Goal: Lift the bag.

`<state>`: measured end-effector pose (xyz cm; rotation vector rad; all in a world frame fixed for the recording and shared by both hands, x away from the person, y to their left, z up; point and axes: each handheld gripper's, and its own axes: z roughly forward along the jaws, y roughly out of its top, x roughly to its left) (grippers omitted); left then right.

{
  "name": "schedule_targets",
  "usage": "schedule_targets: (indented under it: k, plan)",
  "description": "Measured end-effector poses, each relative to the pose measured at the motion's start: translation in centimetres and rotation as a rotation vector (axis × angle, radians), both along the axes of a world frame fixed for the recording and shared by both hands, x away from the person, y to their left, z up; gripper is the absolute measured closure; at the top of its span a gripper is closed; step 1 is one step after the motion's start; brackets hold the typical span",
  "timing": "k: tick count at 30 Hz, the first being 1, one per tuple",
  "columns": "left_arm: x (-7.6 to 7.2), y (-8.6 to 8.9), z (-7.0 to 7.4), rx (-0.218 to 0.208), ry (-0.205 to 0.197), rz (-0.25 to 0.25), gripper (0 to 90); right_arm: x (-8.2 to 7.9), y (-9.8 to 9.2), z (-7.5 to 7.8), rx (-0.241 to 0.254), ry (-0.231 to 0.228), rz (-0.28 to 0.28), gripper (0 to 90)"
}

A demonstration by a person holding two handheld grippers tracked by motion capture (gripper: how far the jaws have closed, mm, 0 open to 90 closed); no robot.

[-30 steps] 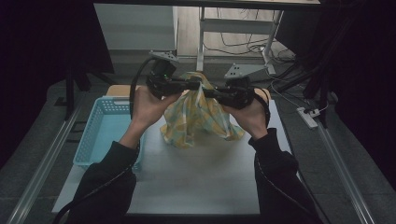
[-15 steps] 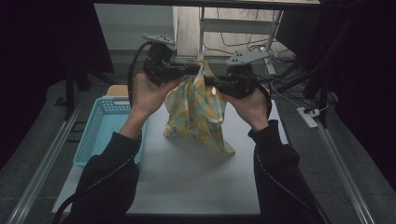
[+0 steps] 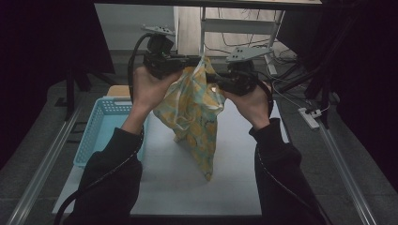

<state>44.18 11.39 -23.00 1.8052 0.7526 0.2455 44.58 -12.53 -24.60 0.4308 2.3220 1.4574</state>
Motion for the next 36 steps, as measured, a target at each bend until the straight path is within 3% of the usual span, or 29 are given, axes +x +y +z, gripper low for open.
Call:
schedule_targets:
  k: [9,20,24,30,36]
  plan:
    - [1.1,-0.6,-1.3,0.091,0.005,0.041,89.8,1.2,0.3,-1.2,-0.034,0.032,-0.037,88.9]
    - [1.7,-1.0,-2.5,0.116,0.014,0.034,86.4,1.7,0.2,-1.6,-0.036,0.060,-0.049,81.2]
    - [1.9,-1.1,-3.0,0.142,0.021,0.039,81.8,1.7,0.0,-1.7,-0.026,0.070,-0.054,76.0]
    - [2.3,-1.0,-4.0,0.136,0.044,0.038,74.9,1.7,-0.3,-2.0,-0.021,0.083,-0.060,66.5]
    - [2.3,-0.9,-4.7,0.130,0.047,0.039,59.5,1.8,-0.6,-2.4,-0.026,0.098,-0.065,57.0]
